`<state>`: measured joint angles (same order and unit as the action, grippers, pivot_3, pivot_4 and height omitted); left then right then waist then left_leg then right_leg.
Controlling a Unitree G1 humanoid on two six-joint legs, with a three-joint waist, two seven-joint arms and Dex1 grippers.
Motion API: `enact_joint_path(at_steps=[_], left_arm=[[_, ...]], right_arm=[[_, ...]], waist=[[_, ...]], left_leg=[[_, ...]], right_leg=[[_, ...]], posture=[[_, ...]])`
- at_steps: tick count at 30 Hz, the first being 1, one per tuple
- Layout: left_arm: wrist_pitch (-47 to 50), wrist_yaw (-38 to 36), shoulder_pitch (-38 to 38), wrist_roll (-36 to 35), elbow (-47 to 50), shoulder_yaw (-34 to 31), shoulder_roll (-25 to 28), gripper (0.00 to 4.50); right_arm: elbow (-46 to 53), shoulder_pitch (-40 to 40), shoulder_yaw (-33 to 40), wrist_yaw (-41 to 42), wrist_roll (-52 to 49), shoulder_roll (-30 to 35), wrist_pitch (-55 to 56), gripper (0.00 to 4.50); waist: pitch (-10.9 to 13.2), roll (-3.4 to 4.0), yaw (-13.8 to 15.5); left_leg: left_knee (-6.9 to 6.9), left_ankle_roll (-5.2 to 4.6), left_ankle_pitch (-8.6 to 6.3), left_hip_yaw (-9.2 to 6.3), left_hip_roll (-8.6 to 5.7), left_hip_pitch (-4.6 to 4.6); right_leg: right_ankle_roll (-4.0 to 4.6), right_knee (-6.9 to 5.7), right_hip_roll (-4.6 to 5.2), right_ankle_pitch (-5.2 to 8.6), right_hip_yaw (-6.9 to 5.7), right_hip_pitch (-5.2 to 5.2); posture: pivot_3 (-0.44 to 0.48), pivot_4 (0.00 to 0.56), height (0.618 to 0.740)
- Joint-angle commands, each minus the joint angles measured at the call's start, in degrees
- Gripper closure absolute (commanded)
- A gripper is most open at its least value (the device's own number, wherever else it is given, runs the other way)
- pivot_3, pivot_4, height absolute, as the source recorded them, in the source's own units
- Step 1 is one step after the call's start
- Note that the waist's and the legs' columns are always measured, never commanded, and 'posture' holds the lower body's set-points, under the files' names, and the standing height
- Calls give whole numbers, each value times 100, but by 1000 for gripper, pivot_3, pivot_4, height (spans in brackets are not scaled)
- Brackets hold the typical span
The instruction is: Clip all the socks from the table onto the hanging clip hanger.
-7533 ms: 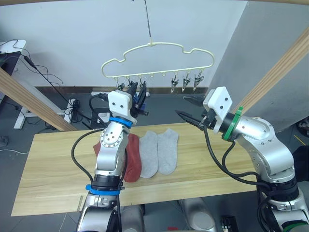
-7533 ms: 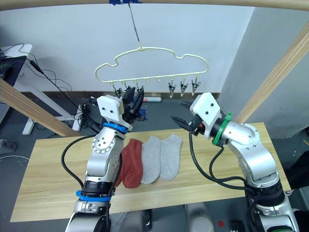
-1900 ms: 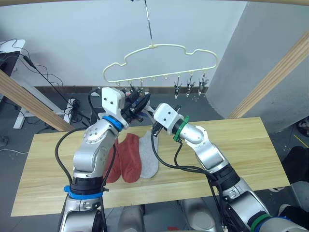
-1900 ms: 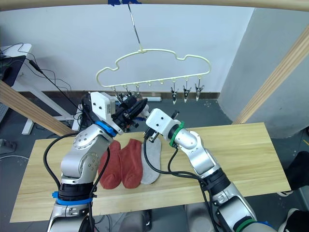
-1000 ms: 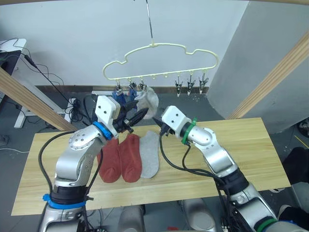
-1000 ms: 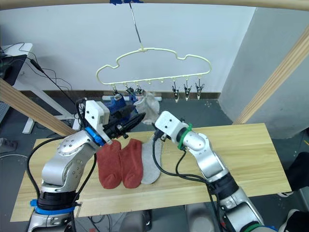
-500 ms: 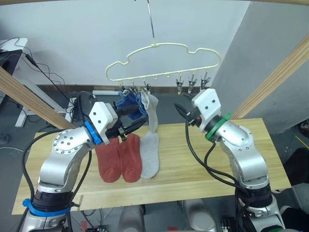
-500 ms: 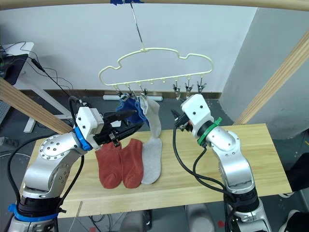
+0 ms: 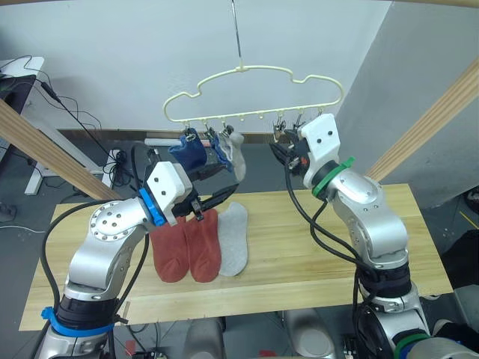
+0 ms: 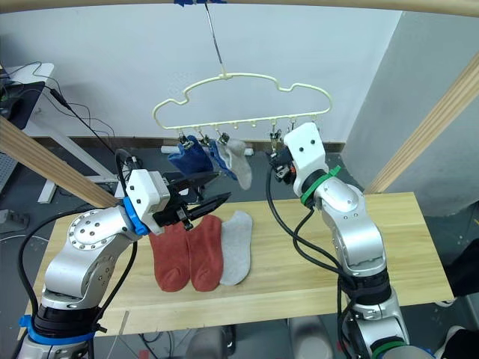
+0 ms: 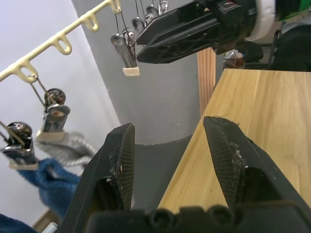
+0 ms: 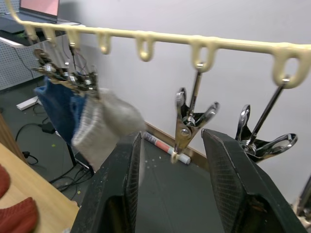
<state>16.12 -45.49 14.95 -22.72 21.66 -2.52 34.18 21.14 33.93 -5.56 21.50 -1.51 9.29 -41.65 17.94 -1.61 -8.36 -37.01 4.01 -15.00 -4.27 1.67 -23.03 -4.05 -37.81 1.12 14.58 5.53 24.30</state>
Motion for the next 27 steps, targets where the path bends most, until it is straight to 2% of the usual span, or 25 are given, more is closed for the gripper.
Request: enact_joint_path(at_steps=[1, 9, 27], left_arm=[[-168, 6, 18, 50, 127, 16, -22, 2035], [-304, -41, -6, 147, 35, 52, -68, 2035], [-509, -28, -71, 298, -109, 157, -140, 2035]], right_arm=[[-62, 241, 111, -67, -122, 10, 98, 2468], [-277, 441, 109, -115, -218, 71, 163, 2468], [-565, 746, -168, -164, -332, -304, 353, 2468]], waist=[[0, 0, 2], [-1, -1, 10], [-2, -1, 16]], left_leg=[[0, 0, 0, 0, 0, 0], [0, 0, 0, 0, 0, -1], [-2, 0, 0, -1, 0, 0]], right_leg=[[0, -1, 0, 0, 0, 0], [0, -1, 1, 0, -1, 0], [1, -12, 2, -1, -2, 2]], posture=[[-163, 291, 740], [-163, 283, 740], [-154, 277, 740]])
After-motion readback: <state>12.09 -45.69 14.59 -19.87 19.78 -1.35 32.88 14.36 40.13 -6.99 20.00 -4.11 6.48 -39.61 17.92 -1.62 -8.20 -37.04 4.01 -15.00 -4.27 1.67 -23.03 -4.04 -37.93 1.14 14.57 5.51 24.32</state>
